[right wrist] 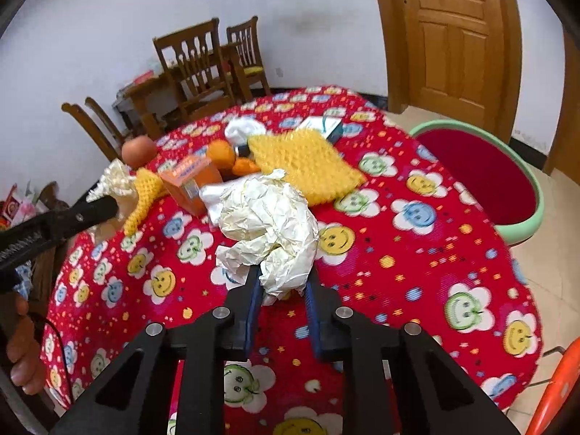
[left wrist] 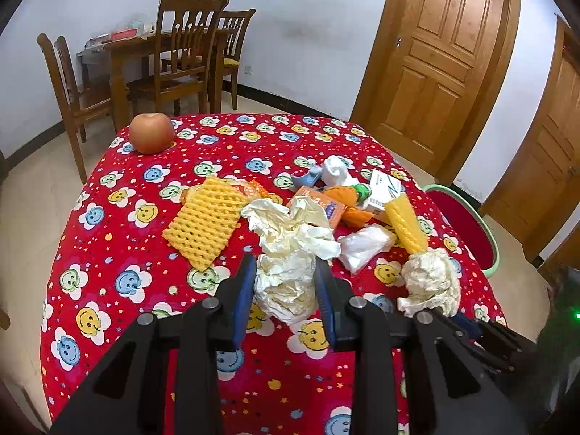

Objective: Collect trash
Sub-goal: 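Grasp the crumpled white tissue with the left gripper and lift it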

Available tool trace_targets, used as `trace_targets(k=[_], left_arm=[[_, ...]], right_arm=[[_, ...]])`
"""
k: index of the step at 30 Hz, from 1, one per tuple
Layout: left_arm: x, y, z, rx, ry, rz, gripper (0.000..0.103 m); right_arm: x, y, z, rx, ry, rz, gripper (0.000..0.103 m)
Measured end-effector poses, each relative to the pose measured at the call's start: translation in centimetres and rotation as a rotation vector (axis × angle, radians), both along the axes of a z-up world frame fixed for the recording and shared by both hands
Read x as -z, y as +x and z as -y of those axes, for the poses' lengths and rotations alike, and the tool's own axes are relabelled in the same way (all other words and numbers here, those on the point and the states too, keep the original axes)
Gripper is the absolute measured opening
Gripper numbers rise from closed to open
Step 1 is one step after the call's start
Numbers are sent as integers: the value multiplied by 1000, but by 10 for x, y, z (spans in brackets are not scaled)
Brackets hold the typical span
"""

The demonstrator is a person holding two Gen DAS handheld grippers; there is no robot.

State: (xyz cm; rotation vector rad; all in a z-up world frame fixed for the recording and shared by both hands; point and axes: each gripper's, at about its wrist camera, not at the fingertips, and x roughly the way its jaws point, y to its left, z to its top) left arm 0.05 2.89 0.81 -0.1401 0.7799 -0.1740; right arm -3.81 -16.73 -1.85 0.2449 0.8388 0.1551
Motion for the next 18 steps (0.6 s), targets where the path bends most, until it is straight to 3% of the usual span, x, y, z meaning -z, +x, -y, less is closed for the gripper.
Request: trace_targets(k=[18], left_arm=[[-28, 10, 73, 152, 16, 42, 32]], right_arm=[[-38, -1, 81, 192, 3, 91, 22]])
